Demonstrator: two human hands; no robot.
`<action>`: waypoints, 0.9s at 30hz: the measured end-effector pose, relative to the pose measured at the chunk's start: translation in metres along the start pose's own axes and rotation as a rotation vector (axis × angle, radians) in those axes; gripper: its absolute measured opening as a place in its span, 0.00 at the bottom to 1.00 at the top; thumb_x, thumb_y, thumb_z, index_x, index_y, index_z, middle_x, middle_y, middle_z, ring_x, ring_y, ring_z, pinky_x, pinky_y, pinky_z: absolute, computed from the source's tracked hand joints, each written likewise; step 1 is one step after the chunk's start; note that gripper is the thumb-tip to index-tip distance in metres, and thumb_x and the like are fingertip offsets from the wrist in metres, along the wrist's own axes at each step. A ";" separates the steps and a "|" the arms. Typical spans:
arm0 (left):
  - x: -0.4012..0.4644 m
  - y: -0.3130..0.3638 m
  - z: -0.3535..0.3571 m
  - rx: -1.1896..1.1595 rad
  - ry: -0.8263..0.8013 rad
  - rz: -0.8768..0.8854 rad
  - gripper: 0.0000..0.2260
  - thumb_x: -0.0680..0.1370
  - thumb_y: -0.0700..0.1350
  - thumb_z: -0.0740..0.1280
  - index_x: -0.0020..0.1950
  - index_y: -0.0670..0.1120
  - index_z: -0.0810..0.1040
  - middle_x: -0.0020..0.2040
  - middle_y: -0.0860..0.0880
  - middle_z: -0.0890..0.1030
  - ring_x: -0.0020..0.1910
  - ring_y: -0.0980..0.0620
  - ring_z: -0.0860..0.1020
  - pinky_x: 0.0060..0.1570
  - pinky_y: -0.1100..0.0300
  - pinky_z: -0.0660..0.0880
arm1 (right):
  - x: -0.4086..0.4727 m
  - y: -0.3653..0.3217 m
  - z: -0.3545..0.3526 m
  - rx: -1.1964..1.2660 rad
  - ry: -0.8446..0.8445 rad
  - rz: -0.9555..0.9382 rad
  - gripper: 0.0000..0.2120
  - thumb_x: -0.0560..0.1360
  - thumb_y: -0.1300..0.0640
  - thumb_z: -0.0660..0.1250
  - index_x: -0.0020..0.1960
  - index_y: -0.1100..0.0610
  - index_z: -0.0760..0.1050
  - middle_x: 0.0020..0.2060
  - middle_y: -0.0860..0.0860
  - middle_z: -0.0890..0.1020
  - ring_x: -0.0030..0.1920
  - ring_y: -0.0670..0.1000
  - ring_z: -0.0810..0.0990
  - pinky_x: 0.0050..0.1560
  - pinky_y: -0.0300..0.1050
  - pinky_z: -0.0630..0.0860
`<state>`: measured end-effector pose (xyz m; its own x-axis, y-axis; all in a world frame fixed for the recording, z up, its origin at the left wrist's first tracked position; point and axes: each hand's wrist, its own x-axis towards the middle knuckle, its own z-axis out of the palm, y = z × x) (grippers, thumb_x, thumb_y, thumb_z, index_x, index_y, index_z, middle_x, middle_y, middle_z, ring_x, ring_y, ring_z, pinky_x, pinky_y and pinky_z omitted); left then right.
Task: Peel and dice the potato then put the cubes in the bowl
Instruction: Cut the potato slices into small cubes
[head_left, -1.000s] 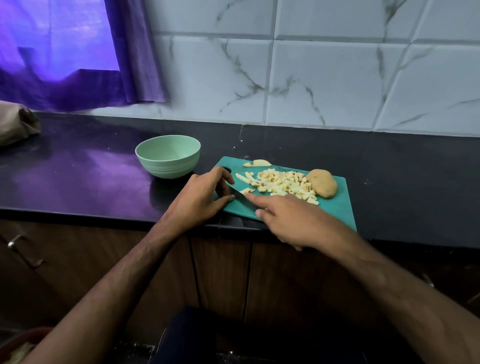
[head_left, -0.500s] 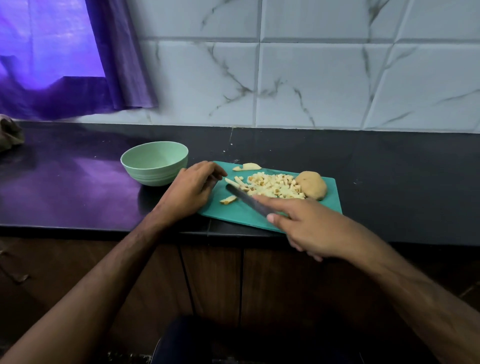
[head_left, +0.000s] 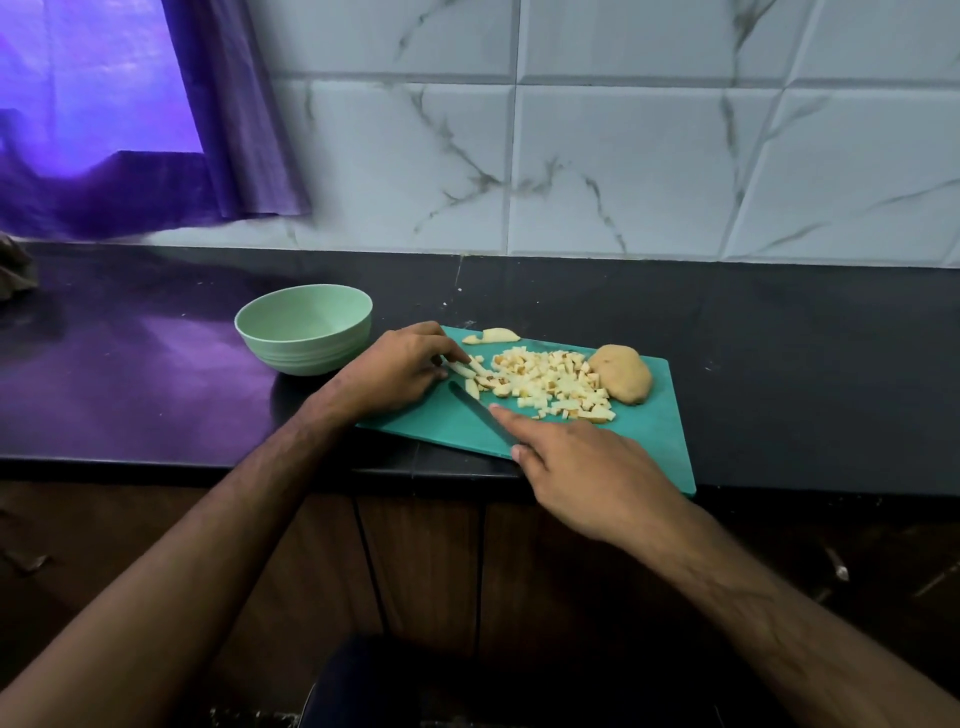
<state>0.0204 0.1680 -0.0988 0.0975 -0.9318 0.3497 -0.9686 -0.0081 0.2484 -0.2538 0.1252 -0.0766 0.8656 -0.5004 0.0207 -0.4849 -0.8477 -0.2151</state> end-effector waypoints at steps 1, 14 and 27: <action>0.000 0.000 0.002 0.007 0.013 -0.009 0.11 0.78 0.39 0.71 0.59 0.51 0.84 0.52 0.54 0.77 0.49 0.54 0.79 0.57 0.55 0.77 | -0.001 0.004 -0.002 -0.009 0.000 0.014 0.24 0.87 0.46 0.51 0.81 0.36 0.52 0.39 0.42 0.72 0.39 0.42 0.72 0.41 0.45 0.69; -0.026 0.009 0.005 0.185 0.141 -0.110 0.06 0.78 0.49 0.68 0.55 0.55 0.79 0.47 0.58 0.76 0.52 0.54 0.76 0.44 0.55 0.58 | 0.001 0.027 -0.015 0.003 -0.033 0.110 0.23 0.86 0.46 0.51 0.80 0.34 0.53 0.38 0.41 0.72 0.32 0.42 0.70 0.40 0.45 0.76; -0.042 0.017 0.003 0.211 0.067 -0.056 0.19 0.74 0.50 0.59 0.63 0.59 0.77 0.48 0.60 0.70 0.51 0.56 0.74 0.44 0.55 0.59 | 0.007 0.012 -0.014 0.005 0.016 0.064 0.24 0.86 0.46 0.51 0.80 0.35 0.51 0.35 0.42 0.72 0.32 0.41 0.69 0.40 0.45 0.71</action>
<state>-0.0006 0.2054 -0.1119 0.1607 -0.9015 0.4019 -0.9869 -0.1414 0.0773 -0.2555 0.1089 -0.0650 0.8308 -0.5561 0.0221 -0.5383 -0.8131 -0.2216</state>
